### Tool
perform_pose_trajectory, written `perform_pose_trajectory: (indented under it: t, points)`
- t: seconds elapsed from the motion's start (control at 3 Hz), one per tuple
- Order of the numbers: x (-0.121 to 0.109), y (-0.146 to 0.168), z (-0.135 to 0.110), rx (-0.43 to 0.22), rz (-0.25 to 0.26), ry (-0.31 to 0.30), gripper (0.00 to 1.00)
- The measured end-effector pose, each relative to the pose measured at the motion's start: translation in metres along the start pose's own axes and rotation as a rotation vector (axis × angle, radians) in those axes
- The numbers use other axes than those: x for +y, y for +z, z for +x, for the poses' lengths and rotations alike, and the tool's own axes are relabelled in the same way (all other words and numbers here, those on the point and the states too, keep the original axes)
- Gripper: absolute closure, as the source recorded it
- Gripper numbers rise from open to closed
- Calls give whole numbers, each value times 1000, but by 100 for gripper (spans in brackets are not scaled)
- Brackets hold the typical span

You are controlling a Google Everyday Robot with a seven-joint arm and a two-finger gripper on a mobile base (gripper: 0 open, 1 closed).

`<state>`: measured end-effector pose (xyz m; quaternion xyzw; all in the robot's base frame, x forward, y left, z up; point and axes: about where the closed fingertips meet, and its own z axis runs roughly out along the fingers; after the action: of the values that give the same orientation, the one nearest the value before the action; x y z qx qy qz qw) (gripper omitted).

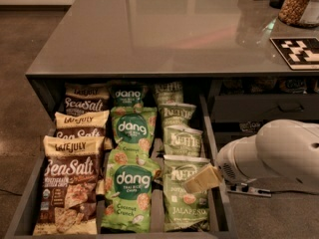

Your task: Pick green jalapeno chip bag from top drawer and place on counter

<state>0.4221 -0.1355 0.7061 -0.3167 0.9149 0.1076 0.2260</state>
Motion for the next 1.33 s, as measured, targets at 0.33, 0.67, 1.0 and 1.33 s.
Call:
perform_pose_trajectory:
  t: [0.33, 0.67, 1.0, 1.33]
  points:
    - [0, 0, 0, 0, 0, 0, 0]
    - [12, 10, 7, -7, 14, 16, 0]
    - [34, 40, 19, -16, -17, 60, 0]
    - [41, 50, 21, -10, -60, 37, 0]
